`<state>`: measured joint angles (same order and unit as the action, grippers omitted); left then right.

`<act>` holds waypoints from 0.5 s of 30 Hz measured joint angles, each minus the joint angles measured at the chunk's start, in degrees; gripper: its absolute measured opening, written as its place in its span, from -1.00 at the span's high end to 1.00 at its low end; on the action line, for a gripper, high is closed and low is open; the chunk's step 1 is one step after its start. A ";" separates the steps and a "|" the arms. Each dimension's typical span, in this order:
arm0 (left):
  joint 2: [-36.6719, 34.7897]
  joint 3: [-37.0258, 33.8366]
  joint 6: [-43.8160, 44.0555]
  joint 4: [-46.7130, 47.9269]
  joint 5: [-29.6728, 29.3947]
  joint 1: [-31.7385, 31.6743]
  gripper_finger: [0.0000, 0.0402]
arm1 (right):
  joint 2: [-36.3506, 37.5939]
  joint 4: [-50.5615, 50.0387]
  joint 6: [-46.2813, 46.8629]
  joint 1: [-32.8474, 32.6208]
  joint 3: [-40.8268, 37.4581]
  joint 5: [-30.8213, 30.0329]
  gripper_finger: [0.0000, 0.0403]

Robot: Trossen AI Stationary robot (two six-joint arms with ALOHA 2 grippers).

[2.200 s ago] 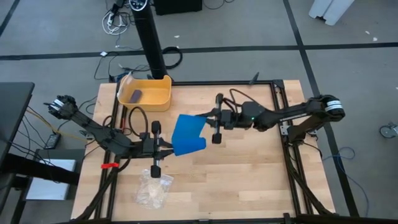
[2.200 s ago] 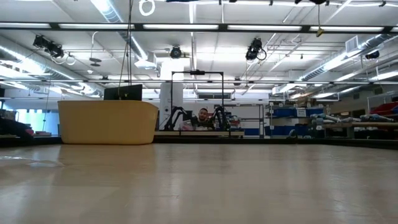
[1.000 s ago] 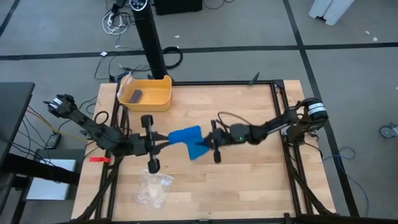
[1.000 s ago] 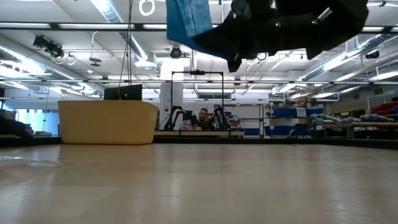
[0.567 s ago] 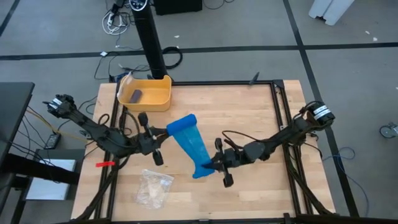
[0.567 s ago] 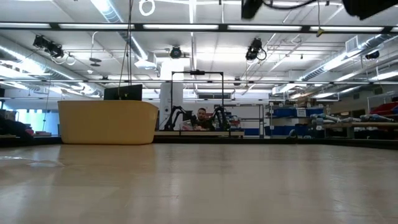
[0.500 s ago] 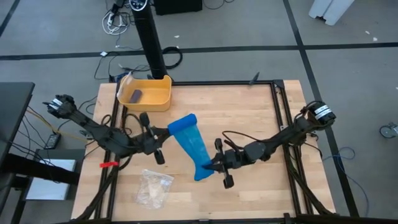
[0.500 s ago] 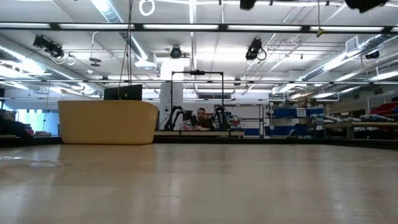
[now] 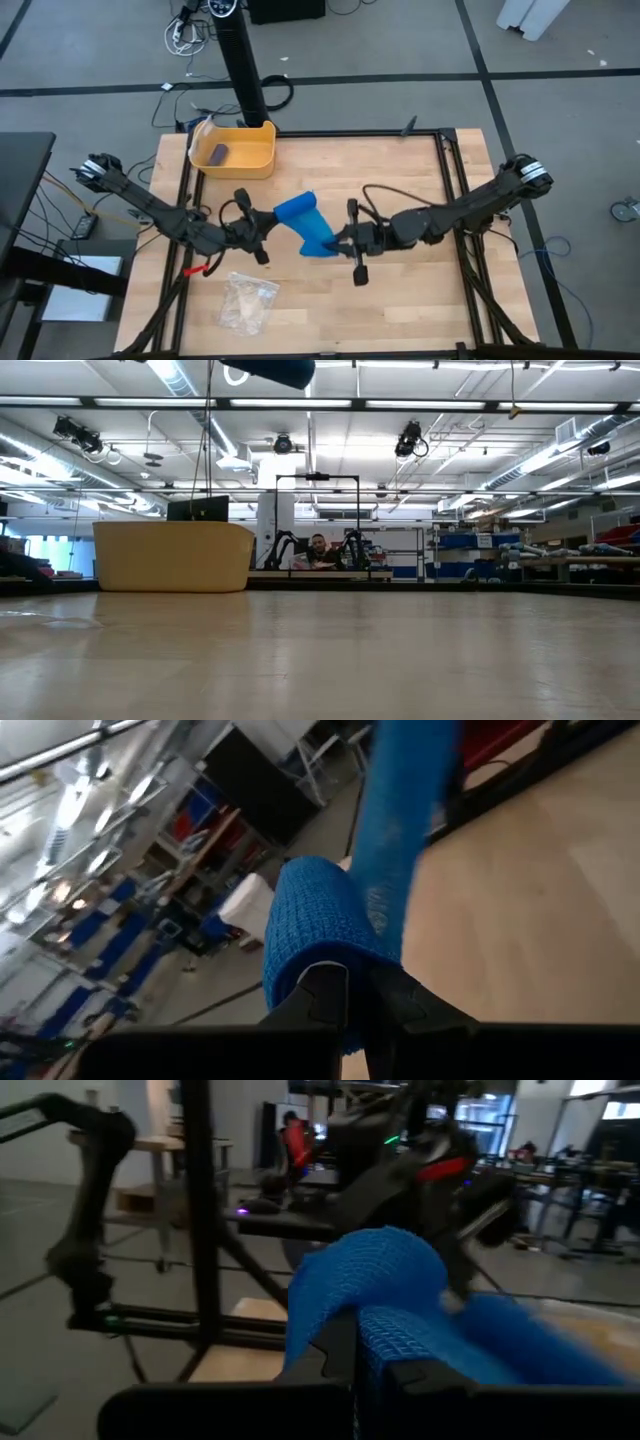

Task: Roll bandage
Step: Roll the blue bandage

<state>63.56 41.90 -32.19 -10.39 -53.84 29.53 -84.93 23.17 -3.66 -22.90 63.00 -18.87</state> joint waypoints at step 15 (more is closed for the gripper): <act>11.23 2.31 -2.07 -7.80 5.58 3.68 0.91 | 2.58 -5.14 3.22 9.56 1.51 0.76 0.96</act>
<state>74.79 44.20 -34.26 -18.20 -48.27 33.22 -82.35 18.04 -0.44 -13.34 64.51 -18.12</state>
